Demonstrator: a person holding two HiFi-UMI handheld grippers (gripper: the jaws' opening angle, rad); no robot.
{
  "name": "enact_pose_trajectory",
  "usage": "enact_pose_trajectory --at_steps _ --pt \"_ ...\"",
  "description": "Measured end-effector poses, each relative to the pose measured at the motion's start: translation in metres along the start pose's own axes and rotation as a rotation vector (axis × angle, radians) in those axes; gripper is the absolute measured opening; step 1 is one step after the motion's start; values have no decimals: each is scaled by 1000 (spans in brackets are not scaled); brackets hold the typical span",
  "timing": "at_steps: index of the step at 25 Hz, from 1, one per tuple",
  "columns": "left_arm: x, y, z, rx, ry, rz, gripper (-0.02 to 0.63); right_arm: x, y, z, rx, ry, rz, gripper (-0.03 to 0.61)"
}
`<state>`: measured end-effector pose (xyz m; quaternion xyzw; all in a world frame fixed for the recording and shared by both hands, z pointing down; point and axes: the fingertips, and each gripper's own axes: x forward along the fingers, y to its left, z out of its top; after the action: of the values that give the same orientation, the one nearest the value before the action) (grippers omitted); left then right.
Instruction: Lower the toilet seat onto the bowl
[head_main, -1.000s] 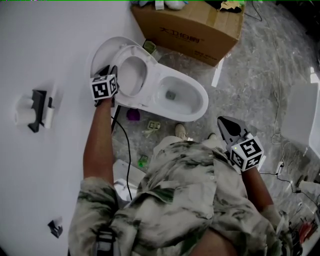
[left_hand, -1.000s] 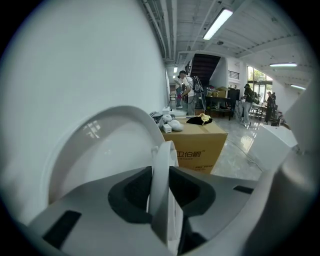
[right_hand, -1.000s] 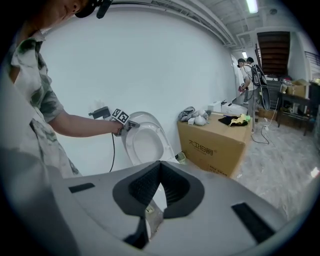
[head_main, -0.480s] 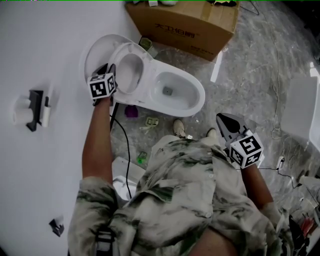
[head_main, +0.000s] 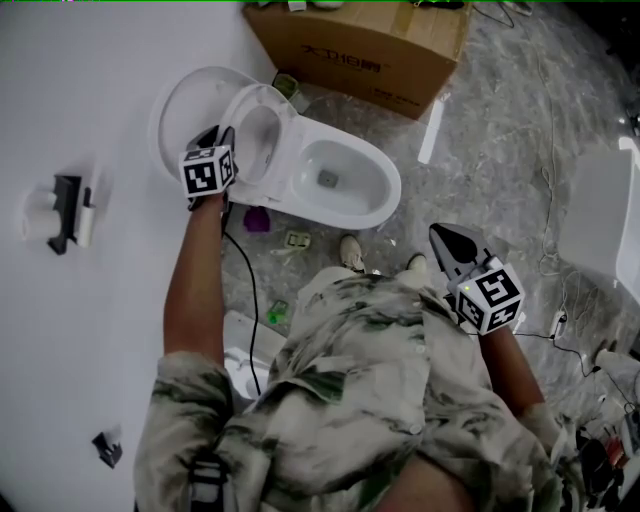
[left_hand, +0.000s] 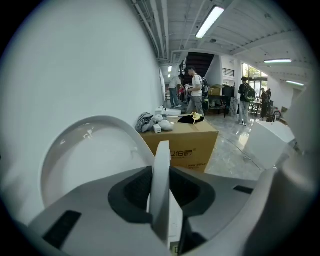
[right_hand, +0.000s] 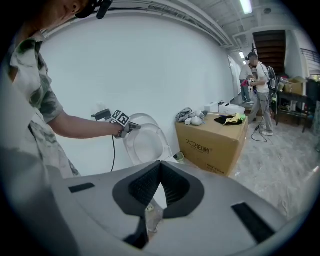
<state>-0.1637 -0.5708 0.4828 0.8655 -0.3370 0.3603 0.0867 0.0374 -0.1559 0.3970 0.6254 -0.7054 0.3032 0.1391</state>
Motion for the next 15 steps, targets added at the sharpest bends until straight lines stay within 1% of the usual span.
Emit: enact_pose_trajectory --at_steps 4,15 --pt "-3 -20 0 11 2 11 117 -15 -11 -6 1 -6 -2 22" --pt "-9 -75 -5 53 34 3 118 -51 -31 -23 3 -5 0 23"
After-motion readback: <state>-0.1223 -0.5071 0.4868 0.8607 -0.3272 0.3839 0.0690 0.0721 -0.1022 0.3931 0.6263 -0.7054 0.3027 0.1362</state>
